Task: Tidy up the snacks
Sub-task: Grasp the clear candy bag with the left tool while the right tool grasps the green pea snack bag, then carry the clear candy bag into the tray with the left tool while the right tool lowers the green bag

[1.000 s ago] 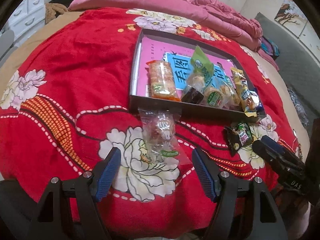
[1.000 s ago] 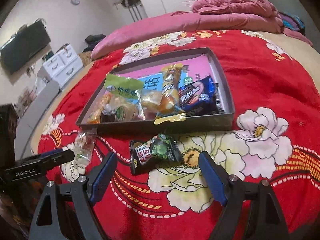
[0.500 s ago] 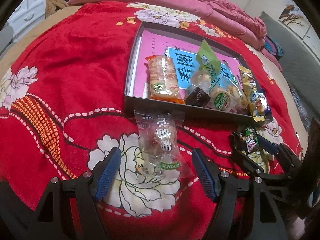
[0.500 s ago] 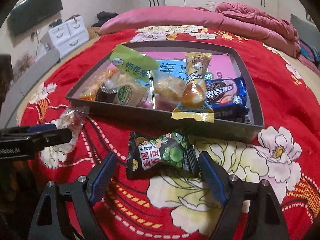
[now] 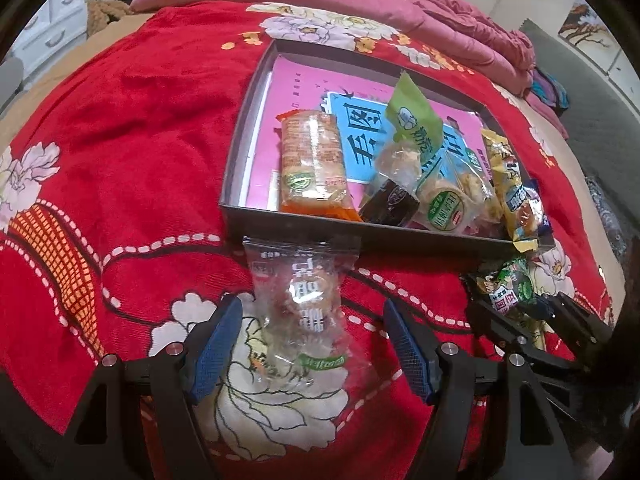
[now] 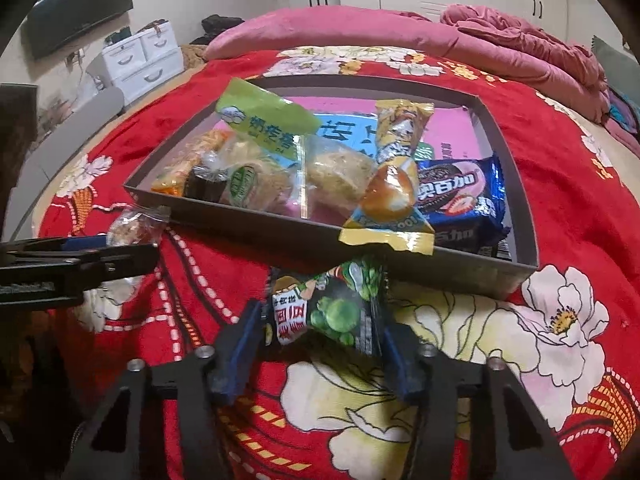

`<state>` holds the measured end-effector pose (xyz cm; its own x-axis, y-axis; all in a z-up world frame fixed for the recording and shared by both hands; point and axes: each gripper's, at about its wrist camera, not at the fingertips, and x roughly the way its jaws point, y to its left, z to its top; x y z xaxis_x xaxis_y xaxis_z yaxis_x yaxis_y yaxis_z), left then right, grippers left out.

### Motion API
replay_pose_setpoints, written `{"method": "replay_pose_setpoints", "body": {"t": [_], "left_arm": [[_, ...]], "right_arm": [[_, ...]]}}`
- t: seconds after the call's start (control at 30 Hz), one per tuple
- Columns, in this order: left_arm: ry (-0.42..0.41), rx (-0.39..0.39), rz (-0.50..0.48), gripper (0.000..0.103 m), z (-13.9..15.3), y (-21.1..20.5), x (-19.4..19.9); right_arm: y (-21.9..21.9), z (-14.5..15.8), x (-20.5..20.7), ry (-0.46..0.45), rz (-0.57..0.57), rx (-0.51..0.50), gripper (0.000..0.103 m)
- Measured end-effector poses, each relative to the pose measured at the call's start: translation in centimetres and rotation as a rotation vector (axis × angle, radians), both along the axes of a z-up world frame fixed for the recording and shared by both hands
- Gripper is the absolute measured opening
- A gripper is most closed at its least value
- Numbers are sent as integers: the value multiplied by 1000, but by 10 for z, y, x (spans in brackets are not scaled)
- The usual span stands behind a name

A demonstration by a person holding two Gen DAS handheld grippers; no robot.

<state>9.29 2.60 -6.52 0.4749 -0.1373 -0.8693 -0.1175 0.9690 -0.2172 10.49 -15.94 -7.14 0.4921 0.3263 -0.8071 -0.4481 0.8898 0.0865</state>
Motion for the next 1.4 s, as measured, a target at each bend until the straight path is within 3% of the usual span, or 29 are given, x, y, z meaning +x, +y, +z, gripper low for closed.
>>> {"method": "replay_pose_setpoints", "body": {"t": [0.1,0.17,0.23,0.4,0.83,1.4], "left_arm": [[-3,1,-4,74,-1,-2,1],[-1,4,-8,63,-1,-2,1],[4,11,-7,45,-2,-2,1],[-1,-15,-4,38,-2,4,-1],[-130,-43,10,38,45,15,-9],[-144,-28,-4,38,48,-3,39]], "right_arm": [[1,3,-3,1,7,15,44],[1,6,-5,8,14,40,44],[1,9,-8,9,20,58,43],[1,22,-17,-18,44,111,43],[-25,66,-21,-179,-4,224,43],[-65,64,26,-182,-161,223,43]]}}
